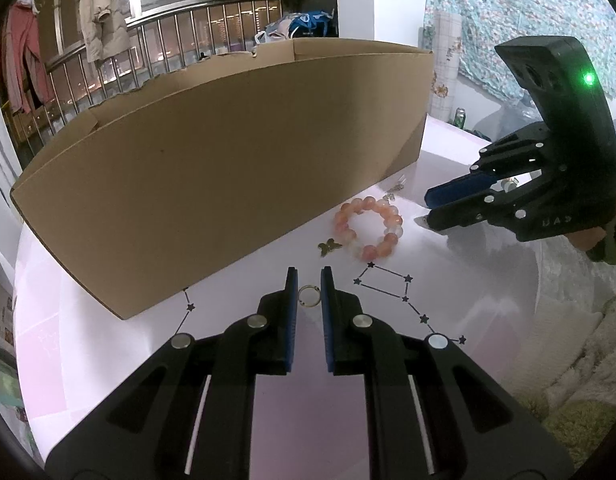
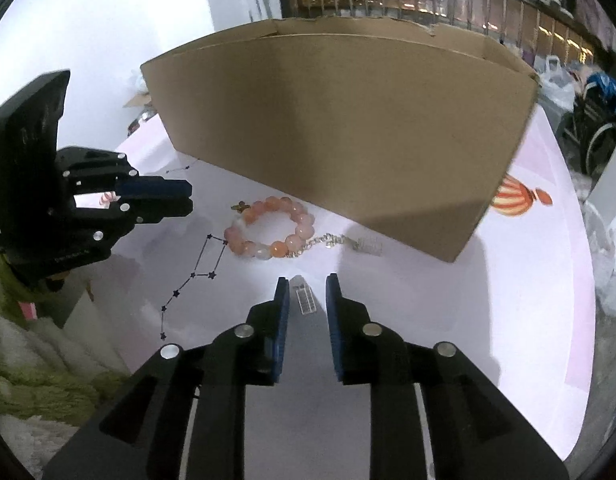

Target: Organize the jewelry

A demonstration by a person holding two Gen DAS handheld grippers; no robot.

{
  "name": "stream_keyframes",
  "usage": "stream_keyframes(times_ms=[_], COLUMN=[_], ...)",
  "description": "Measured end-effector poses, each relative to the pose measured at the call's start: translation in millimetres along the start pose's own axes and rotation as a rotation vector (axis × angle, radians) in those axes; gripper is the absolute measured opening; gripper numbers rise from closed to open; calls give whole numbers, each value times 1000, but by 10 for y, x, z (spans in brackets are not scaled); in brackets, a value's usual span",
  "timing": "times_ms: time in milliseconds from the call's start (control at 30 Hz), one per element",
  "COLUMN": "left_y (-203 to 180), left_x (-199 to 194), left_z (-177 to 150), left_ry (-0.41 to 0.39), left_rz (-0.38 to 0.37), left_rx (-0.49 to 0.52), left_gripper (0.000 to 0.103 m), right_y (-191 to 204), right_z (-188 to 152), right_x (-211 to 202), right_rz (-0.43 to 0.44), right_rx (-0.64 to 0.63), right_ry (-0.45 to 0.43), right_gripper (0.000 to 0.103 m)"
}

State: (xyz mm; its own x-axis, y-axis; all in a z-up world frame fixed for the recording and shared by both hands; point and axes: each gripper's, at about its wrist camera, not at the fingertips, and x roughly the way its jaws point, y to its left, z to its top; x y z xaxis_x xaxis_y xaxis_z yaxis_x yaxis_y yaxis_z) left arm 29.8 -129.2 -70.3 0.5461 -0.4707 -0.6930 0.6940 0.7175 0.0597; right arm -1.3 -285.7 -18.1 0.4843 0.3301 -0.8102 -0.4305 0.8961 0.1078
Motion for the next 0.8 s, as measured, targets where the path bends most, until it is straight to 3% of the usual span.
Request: stream_keyframes(times_ms=[100, 267, 800], left_y=[7, 5, 19], left_x=[13, 26, 34], left_z=[5, 23, 30], left_ry=[3, 5, 0], left_rz=[1, 0, 1], left_rx=[-3, -3, -2], left_gripper=[10, 10, 10], right_y=[18, 108, -47], right_z=[2, 5, 26], right_x=[6, 15, -76], right_rz=[-14, -3, 37], right_rx=[-35, -65, 30], right_ry=[8, 17, -19], right_gripper=[19, 6, 5])
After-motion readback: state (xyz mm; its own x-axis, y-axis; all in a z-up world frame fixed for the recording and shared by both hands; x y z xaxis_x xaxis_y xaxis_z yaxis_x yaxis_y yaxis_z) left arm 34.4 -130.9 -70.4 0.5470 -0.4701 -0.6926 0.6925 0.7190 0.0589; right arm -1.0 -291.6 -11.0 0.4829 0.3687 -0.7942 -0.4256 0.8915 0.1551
